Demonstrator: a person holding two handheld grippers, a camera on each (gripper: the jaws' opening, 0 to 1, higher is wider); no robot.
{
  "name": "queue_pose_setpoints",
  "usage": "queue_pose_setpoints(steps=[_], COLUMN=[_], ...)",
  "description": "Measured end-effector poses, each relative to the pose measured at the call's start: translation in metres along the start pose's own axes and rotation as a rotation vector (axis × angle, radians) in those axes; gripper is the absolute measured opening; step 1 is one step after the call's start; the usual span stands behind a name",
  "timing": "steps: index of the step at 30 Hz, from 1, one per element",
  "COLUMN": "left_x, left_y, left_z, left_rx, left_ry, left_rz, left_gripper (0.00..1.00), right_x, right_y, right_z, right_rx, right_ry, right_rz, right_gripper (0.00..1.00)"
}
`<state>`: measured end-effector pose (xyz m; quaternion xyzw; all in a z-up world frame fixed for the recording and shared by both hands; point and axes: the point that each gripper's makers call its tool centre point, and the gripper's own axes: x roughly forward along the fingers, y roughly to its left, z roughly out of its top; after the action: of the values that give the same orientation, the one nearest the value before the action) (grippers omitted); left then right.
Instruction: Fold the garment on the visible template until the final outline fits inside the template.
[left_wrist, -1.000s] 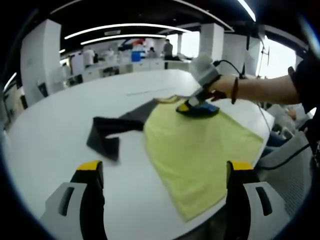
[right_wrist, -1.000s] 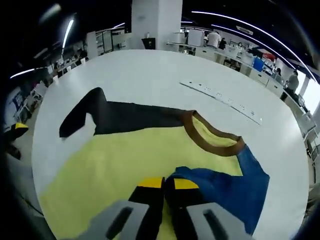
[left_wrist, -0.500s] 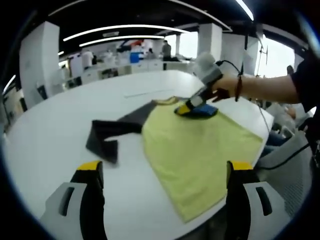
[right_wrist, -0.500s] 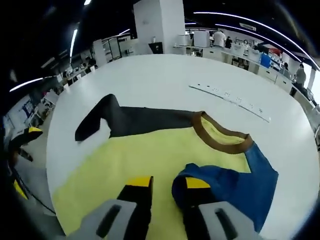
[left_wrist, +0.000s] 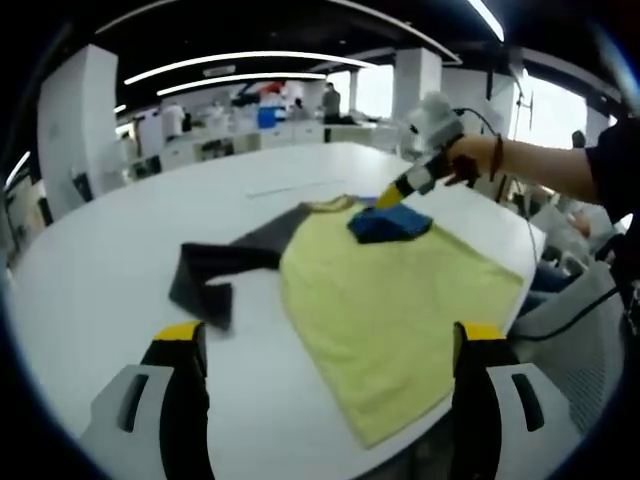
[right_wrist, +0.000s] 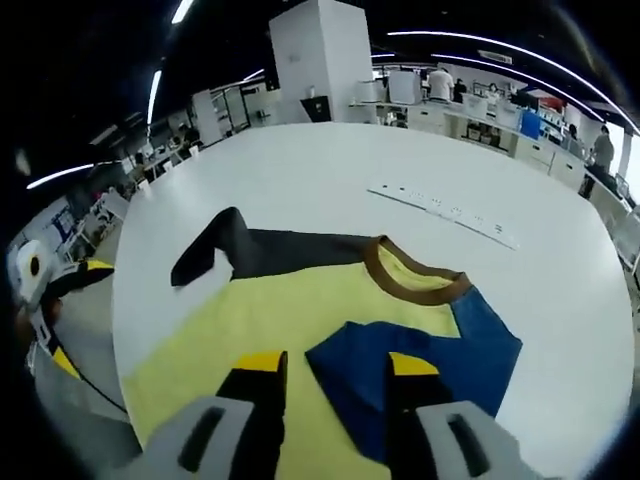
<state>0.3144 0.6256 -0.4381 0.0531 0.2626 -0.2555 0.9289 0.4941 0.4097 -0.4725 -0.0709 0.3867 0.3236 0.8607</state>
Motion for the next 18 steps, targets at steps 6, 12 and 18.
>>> queue_pose_setpoints(steps=[6,12,18], left_x=[0.002,0.004,0.002], left_y=[0.0,0.001,0.001], left_z=[0.001,0.0,-0.001], left_rx=[0.004,0.003,-0.003], left_ry=[0.002,0.004,0.011], left_rz=[-0.006,-0.005,0.006], left_gripper=[0.99,0.99,0.99], right_x=[-0.013,-0.016,-0.009], right_y=[-0.028,-0.04,-0.035], right_z=[-0.013,-0.025,-0.036], right_rx=[0.018,-0.061,-0.156], right_ry=[0.008,0.017,0.038], right_rz=[-0.057,-0.053,-0.01], right_gripper=[0.33,0.32,0.32])
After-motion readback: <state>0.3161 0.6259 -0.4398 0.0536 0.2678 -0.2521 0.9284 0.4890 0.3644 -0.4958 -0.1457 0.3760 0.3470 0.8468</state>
